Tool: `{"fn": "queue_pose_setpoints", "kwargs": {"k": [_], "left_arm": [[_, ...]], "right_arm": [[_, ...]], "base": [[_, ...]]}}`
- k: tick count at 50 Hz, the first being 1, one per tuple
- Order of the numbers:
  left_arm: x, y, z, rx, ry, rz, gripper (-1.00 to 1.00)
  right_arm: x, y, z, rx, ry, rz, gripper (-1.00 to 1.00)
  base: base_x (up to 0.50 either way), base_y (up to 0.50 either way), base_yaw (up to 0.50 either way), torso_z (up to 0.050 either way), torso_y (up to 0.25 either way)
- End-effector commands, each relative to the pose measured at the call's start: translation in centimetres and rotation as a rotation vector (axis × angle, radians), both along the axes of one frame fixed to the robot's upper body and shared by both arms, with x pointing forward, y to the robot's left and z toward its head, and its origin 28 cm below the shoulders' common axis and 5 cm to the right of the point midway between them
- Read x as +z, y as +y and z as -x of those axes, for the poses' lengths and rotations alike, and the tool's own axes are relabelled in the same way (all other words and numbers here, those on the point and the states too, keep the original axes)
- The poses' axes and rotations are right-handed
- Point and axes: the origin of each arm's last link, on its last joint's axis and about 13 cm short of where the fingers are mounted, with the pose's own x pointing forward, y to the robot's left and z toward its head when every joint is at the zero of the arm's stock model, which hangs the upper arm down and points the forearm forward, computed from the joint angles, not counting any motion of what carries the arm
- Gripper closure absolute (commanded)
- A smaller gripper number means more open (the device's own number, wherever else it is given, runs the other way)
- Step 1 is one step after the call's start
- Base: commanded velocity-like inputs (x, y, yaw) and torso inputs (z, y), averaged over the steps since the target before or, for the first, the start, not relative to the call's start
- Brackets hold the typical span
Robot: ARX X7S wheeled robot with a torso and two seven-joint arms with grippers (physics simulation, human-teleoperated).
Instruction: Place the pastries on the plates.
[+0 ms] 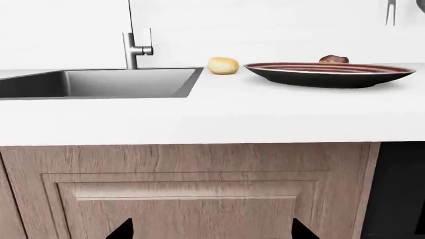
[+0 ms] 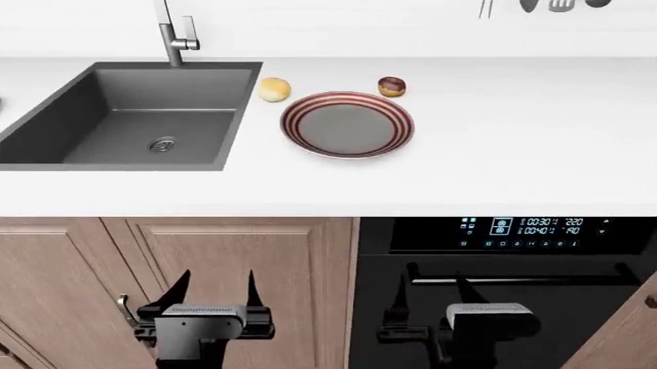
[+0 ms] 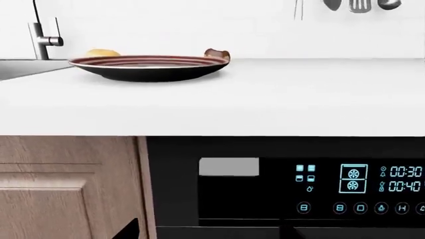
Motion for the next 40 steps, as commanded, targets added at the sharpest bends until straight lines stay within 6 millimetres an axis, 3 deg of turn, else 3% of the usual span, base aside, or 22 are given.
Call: {"fn": "queue_pose_setpoints", "kwargs": {"k": [1,5,7,11,17,20,24,30,40], "left_arm": [[3.1,0.5,-0.4,-0.116,-0.015,0.026,-1.0],[5.1,1.4,-1.9,-0.197,-0.036,-0.026,-1.0],[6.7,1.8,-2.2,-0.246,-0.01,0.039,-1.0],[9.2,4.0,-3.2,-0.24,-0.035,-0.017,-1.0],[15.1,7.4,-5.0,-0.242,-0.029,-0.062,-1.0],[17.4,6.3,-6.0,-0.293,-0.02,-0.086,-1.0],[18.5,5.6,-7.4,-0.327,0.07,-0.094,-1.0],[23.3,5.0,-8.2,-0.407,0.113,-0.149,-1.0],[26.5,6.3,-12.3,-0.368,0.138,-0.17,-1.0]], "right_arm": [[3.7,-1.2,-0.5,0.02,-0.047,-0.034,-1.0],[6.5,-3.2,-1.4,0.044,-0.059,-0.004,-1.0],[7.7,-4.1,-1.6,0.078,-0.039,0.005,-1.0],[10.4,-5.3,-1.3,0.147,-0.032,0.027,-1.0],[17.3,-7.8,-1.1,0.236,0.0,0.073,-1.0],[20.7,-8.8,-1.6,0.294,0.041,0.098,-1.0],[23.4,-9.4,-2.3,0.318,0.071,0.094,-1.0],[28.4,-9.3,-4.9,0.375,0.1,0.078,-1.0],[26.5,-9.0,-4.6,0.348,0.106,0.012,-1.0]], "base": [[0.0,0.0,0.0,0.0,0.0],[0.0,0.0,0.0,0.0,0.0],[0.0,0.0,0.0,0.0,0.0],[0.0,0.0,0.0,0.0,0.0],[0.0,0.0,0.0,0.0,0.0],[0.0,0.0,0.0,0.0,0.0],[0.0,0.0,0.0,0.0,0.0],[0.0,0.0,0.0,0.0,0.0],[0.0,0.0,0.0,0.0,0.0]]}}
